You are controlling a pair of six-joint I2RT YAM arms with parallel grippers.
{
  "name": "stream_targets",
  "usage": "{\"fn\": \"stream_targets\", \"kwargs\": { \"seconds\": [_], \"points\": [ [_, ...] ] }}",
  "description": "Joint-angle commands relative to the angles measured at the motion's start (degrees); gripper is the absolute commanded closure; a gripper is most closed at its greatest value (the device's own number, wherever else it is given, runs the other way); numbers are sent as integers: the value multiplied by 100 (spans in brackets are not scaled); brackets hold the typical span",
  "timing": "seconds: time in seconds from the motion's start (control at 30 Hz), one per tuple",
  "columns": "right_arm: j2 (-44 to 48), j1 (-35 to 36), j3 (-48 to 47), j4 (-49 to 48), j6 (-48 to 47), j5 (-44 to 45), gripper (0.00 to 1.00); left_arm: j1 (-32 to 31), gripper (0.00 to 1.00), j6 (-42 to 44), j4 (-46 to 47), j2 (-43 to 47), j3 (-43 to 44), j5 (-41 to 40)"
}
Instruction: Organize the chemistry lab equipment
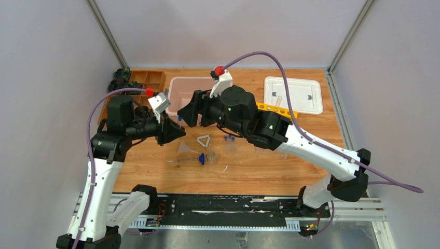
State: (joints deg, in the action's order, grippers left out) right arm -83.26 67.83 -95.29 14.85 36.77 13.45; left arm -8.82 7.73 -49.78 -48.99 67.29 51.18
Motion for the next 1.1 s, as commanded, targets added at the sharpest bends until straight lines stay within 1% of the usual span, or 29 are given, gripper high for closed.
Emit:
{"fn": "stream_targets", "kwargs": {
  "seconds": [0.0,0.1,0.37,0.47,0.57,0.63,0.77,0.8,0.83,0.87,0.9,0.93,0.97,1.0,1.07],
  "points": [
    [-405,-40,-660,1012,-236,-539,35,-15,100,594,100,92,-71,-163],
    [-612,-58,-927,1261,-229,-686,39,-15,100,653,96,125,-74,-161],
    [-904,-111,-1065,1257,-134,-827,52,-15,100,802,100,328,-177,-98],
    [-1090,-150,-1172,1274,-89,-895,60,-15,100,885,101,419,-256,-44],
    [-1193,-184,-1232,1283,-67,-938,65,-15,100,963,100,513,-345,-70],
    [-1240,-191,-1250,1306,-90,-953,71,-15,100,1016,93,549,-391,-144],
    [-1238,-199,-1193,1382,-104,-994,92,-15,99,1022,94,559,-382,-320],
    [-1213,-214,-1168,1433,-119,-994,96,-15,88,1002,96,550,-374,-355],
    [-1172,-247,-1137,1490,-137,-994,100,-15,68,976,92,549,-353,-402],
    [-1117,-297,-1107,1584,-177,-994,100,-15,53,904,91,543,-336,-470],
    [-1027,-375,-1087,1793,-308,-983,100,-15,34,830,91,541,-326,-639],
    [-880,-474,-1071,2029,-409,-911,100,-15,14,756,91,541,-308,-852],
    [-791,-583,-1006,2288,-505,-804,100,-15,2,719,53,553,-279,-1105],
    [-523,-747,-843,2469,-612,-728,100,-15,0,732,-12,556,-251,-1369],
    [-26,-1080,-326,2720,-783,-395,100,-15,0,816,-172,548,-188,-1800]
  ]
}}
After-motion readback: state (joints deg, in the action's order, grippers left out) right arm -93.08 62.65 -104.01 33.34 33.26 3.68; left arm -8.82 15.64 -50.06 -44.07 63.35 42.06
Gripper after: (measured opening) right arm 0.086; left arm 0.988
